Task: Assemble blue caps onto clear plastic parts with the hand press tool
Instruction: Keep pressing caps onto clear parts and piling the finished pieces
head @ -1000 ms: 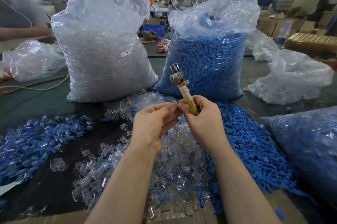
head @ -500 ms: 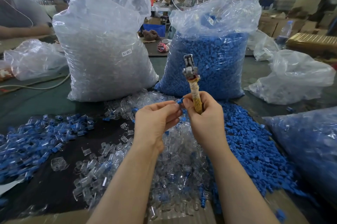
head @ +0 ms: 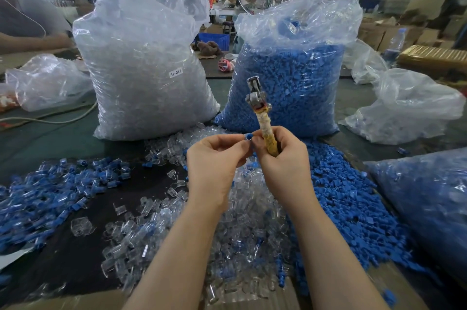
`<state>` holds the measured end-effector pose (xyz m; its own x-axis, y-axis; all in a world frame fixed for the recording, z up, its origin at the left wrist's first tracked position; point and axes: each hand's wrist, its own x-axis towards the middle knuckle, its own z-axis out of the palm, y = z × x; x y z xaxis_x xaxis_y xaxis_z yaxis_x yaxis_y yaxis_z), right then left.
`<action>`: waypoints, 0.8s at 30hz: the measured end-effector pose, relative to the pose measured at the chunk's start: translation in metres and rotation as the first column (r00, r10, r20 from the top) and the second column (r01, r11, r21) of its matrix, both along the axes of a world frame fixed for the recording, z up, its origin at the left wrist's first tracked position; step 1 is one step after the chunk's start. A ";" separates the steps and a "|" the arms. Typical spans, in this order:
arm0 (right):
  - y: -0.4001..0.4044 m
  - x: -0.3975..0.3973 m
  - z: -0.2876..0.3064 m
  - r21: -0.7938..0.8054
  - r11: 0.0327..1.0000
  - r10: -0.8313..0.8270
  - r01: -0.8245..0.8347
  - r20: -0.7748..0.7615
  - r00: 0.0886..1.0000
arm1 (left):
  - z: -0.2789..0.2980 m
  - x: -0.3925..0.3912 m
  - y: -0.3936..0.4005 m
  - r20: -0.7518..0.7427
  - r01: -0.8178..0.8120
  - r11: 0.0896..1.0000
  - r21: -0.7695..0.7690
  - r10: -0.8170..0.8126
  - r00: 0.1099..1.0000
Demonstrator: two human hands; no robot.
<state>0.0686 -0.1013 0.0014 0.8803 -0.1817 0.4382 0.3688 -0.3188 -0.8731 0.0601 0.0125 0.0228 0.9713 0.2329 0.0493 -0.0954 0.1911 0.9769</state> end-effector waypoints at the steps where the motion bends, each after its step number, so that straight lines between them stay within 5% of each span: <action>1: 0.000 -0.001 0.002 -0.006 1.000 0.011 -0.011 -0.006 1.000 | 0.000 0.001 0.000 0.015 -0.018 0.999 0.049 0.017 1.000; 9: -0.009 -0.003 0.008 -0.010 0.987 0.161 -0.163 -0.122 0.979 | -0.006 0.003 0.004 0.079 -0.094 0.980 0.176 0.081 0.994; 17: -0.042 -0.001 0.004 -0.148 0.924 0.272 -0.352 -0.392 0.879 | -0.007 0.009 0.019 0.117 -0.041 0.998 0.056 0.034 0.993; 24: -0.039 -0.002 0.005 -0.214 0.871 0.313 -0.443 -0.455 0.834 | -0.008 0.014 0.031 0.171 -0.029 0.998 0.060 0.019 0.985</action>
